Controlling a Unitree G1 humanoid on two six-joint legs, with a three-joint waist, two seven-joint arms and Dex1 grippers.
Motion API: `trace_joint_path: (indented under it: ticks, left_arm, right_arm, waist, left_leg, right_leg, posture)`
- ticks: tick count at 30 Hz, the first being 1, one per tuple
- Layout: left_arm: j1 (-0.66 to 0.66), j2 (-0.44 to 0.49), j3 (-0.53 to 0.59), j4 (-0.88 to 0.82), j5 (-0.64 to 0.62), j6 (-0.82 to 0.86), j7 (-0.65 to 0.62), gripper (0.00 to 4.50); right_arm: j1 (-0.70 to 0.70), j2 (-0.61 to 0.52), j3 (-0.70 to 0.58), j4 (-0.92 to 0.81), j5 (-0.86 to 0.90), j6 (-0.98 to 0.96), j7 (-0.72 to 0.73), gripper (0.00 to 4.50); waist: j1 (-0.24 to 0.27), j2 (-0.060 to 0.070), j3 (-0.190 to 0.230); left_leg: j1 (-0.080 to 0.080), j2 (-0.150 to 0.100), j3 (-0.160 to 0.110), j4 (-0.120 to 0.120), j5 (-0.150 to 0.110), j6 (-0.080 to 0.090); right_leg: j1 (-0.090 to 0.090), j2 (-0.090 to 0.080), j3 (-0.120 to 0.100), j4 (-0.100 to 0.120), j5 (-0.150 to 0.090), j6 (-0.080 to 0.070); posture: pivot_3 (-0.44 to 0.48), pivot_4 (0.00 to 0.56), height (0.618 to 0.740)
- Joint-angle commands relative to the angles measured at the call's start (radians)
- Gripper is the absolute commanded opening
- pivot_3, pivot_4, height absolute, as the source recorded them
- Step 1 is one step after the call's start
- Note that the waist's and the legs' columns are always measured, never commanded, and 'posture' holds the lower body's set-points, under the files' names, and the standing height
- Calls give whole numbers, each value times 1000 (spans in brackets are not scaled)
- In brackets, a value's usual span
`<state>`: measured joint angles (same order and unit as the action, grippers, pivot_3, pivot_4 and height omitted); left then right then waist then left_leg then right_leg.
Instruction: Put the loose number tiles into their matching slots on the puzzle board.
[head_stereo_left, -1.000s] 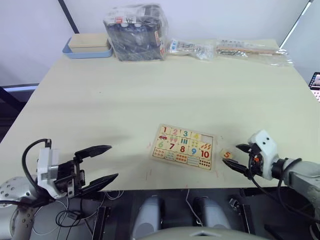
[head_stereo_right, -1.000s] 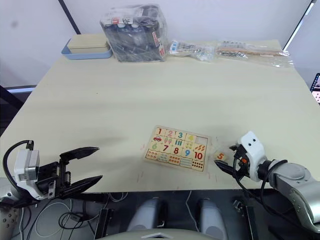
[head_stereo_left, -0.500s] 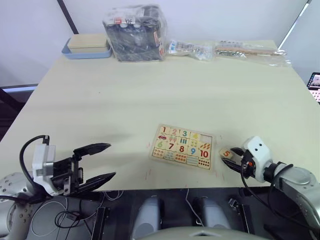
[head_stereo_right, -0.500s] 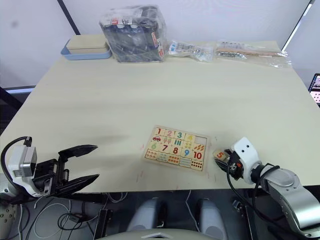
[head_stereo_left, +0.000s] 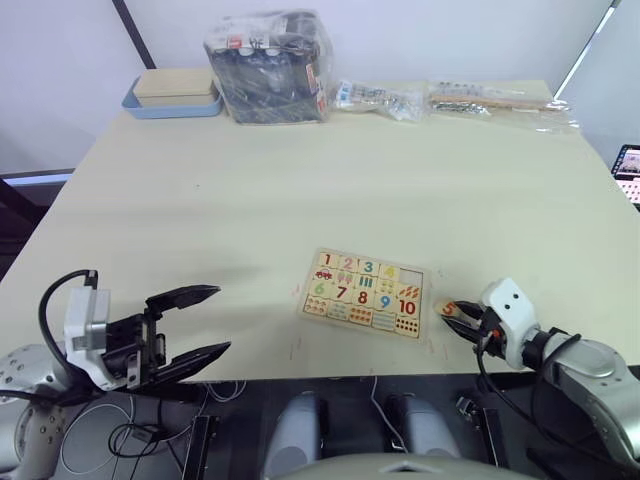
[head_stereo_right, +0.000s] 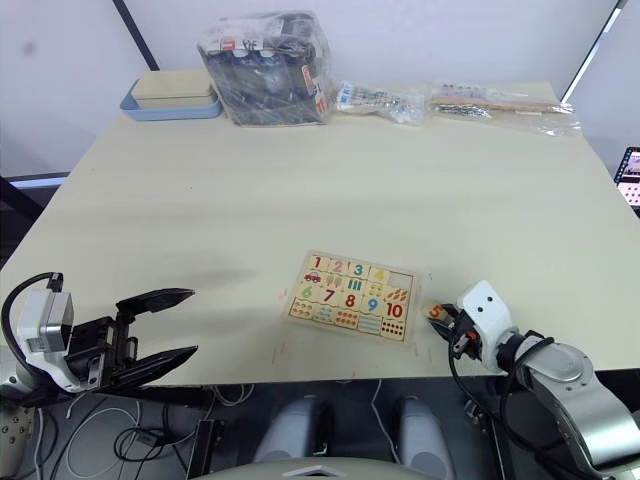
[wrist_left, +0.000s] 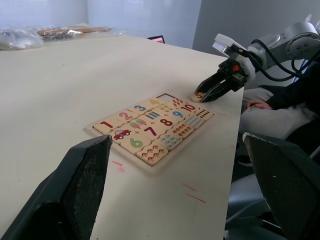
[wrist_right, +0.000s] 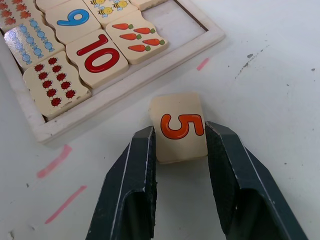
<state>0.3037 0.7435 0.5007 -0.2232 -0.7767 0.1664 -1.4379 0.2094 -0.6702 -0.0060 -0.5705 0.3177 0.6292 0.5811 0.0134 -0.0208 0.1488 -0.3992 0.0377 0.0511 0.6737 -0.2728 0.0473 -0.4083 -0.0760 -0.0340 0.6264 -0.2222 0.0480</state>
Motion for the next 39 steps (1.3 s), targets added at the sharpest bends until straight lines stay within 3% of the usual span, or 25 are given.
trace_joint_path:
  ticks: [1, 8, 12, 16, 22, 31, 39]
  left_arm:
    - [-10, -1, 10, -11, -8, -9, 2, 4500]
    - [-10, -4, 17, -10, -11, -8, 1, 4500]
    - [-13, -7, 23, -6, -20, -10, -5, 4500]
    - [-20, -11, 28, 0, -30, -11, -12, 4500]
    - [-25, -14, 21, -25, -31, 1, 12, 4500]
    - [1, -30, 25, -86, -35, 13, 68, 4500]
    - [30, -31, 41, -125, -41, 22, 99, 4500]
  right_arm:
    - [-31, -15, 2, 1, -9, 6, 12, 880]
    - [-237, -139, -42, -58, 126, 203, 121, 880]
    - [-452, -307, 59, -58, 144, 332, 233, 880]
    - [-723, -311, 164, -1, 188, 521, 252, 880]
    - [-968, -261, 361, 75, 167, 626, 281, 880]
    - [-1100, -193, 586, 217, 69, 578, 327, 880]
    - [-1101, -160, 635, 292, -2, 528, 353, 880]
  waist:
    - [0, 0, 0]
    - [-1, 2, 1]
    - [0, 3, 3]
    - [-2, 4, 3]
    - [-3, 3, 3]
    - [-6, 4, 3]
    - [-12, 3, 3]
  left_leg:
    - [0, 0, 0, 0, 0, 0]
    - [0, 0, 0, 0, 0, 0]
    - [0, 0, 1, 0, 0, 0]
    - [-1, 0, 0, -2, 0, 0]
    - [-3, 0, 2, -3, 0, 0]
    - [-4, -1, 3, -2, 0, 0]
    - [-4, -1, 3, -2, 0, 0]
  right_leg:
    - [0, 0, 0, 0, 0, 0]
    - [-1, 0, 1, 0, 0, -1]
    - [-1, -1, 1, 0, 1, -1]
    - [-3, -1, 0, 0, 1, -2]
    - [-5, -2, 1, -1, 2, -3]
    - [-6, -2, 1, -1, 2, -3]
    - [-5, -2, 1, 0, 2, -3]
  posture:
    - [0, 150, 740]
    - [0, 150, 740]
    - [0, 150, 740]
    - [0, 150, 740]
    - [0, 150, 740]
    - [0, 150, 740]
    - [0, 150, 740]
